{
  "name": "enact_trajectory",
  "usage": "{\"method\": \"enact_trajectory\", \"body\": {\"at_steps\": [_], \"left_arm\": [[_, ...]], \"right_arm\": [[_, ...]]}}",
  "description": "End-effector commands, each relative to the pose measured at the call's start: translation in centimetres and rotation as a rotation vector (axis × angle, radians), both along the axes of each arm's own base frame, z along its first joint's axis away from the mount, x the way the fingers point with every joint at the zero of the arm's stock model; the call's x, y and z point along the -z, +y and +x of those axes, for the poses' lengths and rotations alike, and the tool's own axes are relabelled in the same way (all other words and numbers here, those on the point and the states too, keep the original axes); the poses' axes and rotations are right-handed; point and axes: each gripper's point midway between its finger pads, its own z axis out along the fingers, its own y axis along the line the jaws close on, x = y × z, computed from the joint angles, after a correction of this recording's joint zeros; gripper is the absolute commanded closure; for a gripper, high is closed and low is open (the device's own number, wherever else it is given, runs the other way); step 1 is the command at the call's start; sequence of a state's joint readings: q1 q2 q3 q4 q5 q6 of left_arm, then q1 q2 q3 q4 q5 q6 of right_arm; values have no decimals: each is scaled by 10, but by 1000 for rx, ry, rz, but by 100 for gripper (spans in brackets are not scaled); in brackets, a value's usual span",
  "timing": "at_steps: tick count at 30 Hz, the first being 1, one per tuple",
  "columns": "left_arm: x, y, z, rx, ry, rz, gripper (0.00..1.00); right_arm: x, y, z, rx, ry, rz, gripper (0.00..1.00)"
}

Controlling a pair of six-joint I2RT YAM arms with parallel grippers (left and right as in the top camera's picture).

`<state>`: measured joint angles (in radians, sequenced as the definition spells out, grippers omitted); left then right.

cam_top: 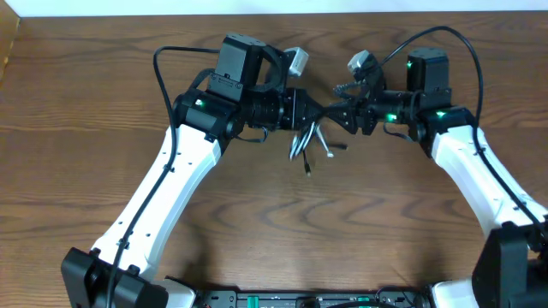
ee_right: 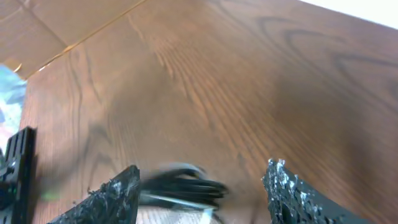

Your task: Untangle cables

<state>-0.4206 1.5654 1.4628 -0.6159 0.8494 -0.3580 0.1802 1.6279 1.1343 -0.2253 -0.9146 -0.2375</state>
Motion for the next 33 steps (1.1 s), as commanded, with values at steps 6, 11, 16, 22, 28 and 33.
{"method": "enact_trajectory", "body": {"at_steps": [6,11,16,22,28,33], "left_arm": [[-24,2,-13,94,41,-136,93],[-10,16,1,7,42,-56,92],[39,58,26,-236,43,251,92],[89,100,40,-378,56,513,91],[128,107,48,-263,52,603,87],[165,124,49,-172,141,604,87]], "right_arm": [[-5,8,-6,-93,-40,38,41],[3,-10,9,26,26,10,43],[14,-37,25,195,137,-9,39],[30,-50,25,274,211,-64,38],[52,-68,26,391,283,-162,37],[57,-72,23,407,302,-191,36]]}}
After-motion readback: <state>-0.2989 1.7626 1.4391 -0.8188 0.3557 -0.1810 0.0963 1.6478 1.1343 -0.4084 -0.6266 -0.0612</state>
